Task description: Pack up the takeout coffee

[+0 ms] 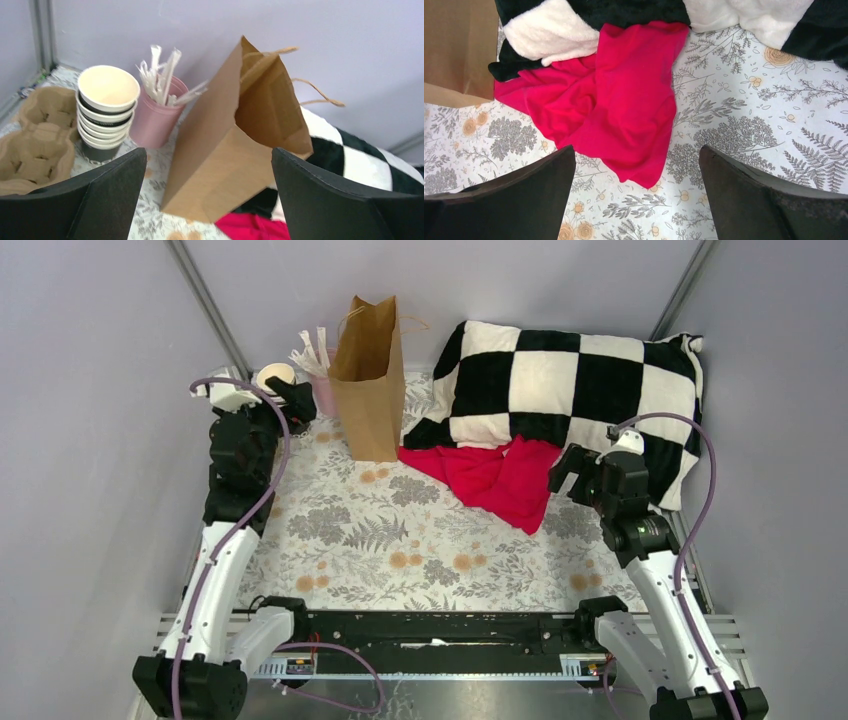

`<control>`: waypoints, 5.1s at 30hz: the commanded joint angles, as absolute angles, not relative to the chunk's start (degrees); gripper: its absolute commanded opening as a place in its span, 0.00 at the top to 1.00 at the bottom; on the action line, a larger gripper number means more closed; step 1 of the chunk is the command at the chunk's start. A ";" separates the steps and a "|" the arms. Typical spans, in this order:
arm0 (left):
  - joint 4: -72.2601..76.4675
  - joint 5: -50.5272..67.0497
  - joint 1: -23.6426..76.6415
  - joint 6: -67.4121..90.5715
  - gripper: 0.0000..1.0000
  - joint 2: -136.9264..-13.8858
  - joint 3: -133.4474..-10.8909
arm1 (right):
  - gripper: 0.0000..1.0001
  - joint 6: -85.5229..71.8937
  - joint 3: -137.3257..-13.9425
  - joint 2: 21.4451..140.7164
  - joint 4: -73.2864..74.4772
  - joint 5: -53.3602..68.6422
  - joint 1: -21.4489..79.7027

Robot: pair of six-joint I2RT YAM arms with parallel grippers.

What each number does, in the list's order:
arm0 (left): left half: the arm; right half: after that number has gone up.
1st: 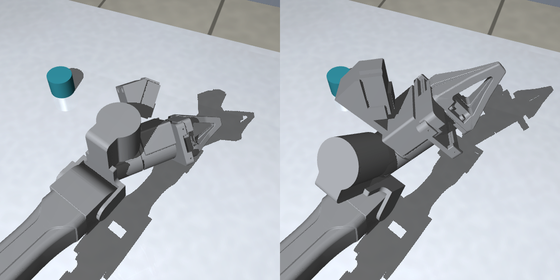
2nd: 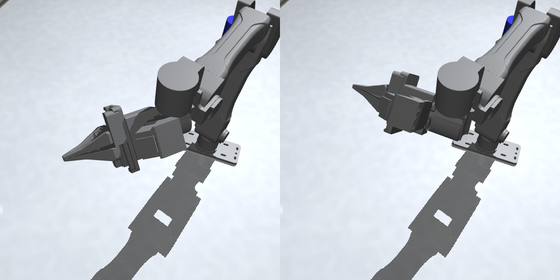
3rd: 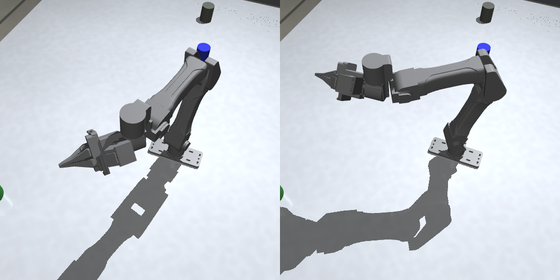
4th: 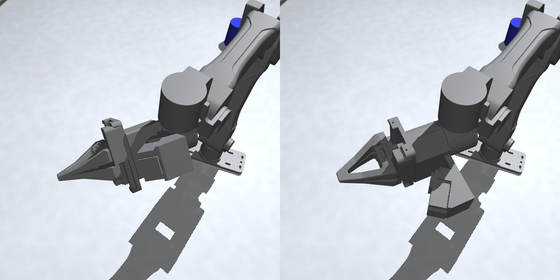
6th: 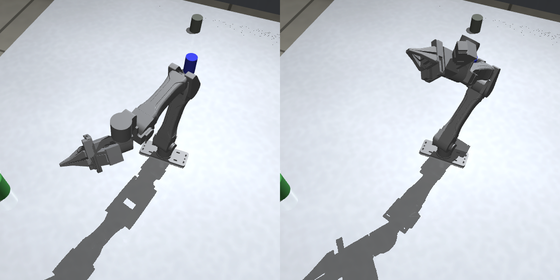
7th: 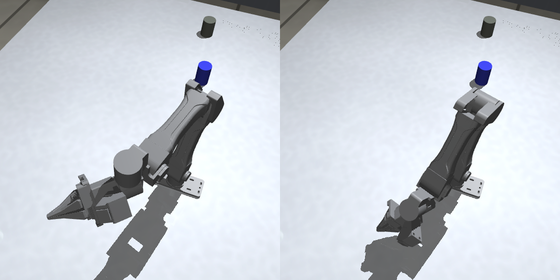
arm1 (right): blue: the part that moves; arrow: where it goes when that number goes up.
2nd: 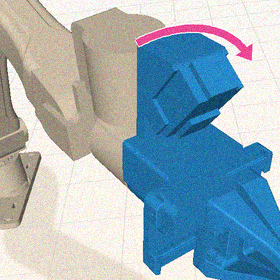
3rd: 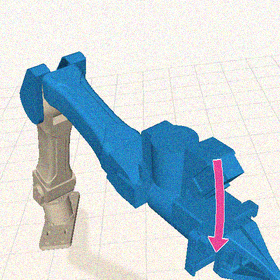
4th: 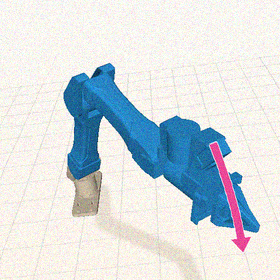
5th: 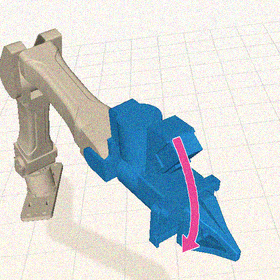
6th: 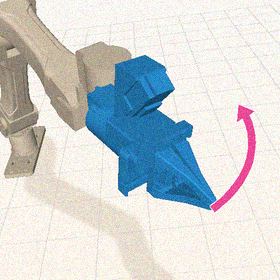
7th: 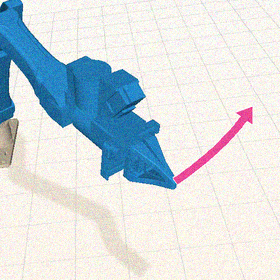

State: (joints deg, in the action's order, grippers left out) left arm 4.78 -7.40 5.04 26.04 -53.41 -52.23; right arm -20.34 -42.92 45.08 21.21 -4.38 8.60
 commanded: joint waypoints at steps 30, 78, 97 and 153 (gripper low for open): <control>-28.77 -18.81 1.54 29.80 0.14 -80.27 -82.49 | 0.00 -16.57 -50.44 49.72 37.83 28.19 8.77; -31.60 -5.17 -12.66 40.95 0.45 -106.15 -106.23 | 0.02 -13.92 -64.89 67.57 43.13 22.73 11.16; -32.29 -5.65 -12.44 39.79 0.69 -109.45 -105.91 | 0.02 -14.15 -64.47 67.67 42.64 22.17 11.15; -36.68 -6.97 -11.73 37.73 0.90 -113.65 -111.91 | 0.02 -13.89 -64.25 67.41 41.92 21.69 11.15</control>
